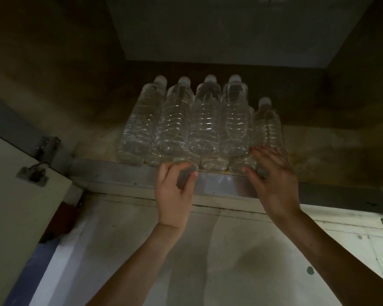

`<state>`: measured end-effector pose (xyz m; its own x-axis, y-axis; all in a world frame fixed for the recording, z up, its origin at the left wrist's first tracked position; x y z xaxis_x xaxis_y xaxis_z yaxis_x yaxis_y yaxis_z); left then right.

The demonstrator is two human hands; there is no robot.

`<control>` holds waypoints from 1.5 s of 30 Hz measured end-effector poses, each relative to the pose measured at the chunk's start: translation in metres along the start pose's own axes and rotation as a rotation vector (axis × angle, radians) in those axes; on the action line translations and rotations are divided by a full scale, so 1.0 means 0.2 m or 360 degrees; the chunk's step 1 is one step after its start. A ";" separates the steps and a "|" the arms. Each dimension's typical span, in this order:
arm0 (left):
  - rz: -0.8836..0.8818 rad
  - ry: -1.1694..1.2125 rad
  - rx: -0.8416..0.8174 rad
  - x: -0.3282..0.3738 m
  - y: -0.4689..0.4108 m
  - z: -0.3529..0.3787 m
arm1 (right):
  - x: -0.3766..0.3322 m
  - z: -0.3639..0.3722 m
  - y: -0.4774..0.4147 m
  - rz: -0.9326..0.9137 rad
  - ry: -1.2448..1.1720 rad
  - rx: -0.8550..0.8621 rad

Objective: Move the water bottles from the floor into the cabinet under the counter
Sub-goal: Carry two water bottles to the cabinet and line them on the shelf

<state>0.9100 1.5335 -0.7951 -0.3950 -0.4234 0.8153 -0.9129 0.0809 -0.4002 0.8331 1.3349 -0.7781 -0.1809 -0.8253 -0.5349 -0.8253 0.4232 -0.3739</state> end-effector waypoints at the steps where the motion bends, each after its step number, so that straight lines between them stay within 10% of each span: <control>1: -0.0072 0.0039 0.0020 0.00 0.00 -0.01 | 0.00 0.00 0.00 -0.0009 0.0012 0.0001; 8: -0.0419 0.0299 0.0179 -0.04 -0.02 0.03 | 0.00 0.00 -0.01 0.0023 0.0024 -0.0034; 45: -0.0402 0.0250 0.0152 -0.06 -0.03 -0.05 | -0.15 -0.11 0.01 0.0014 -0.0268 0.0199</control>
<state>0.9188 1.5478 -0.7992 -0.1745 -0.2740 0.9458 -0.9733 -0.0973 -0.2078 0.8250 1.3523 -0.7457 -0.0871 -0.7515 -0.6539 -0.7493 0.4820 -0.4542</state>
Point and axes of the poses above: each hand's wrist, its own y-axis away from the middle knuckle, its own z-axis out of the palm, x = y × z, the point moved 1 cm from there along -y, towards the middle knuckle, and after that the axes turned 2 degrees about y, right-handed, at the moved point
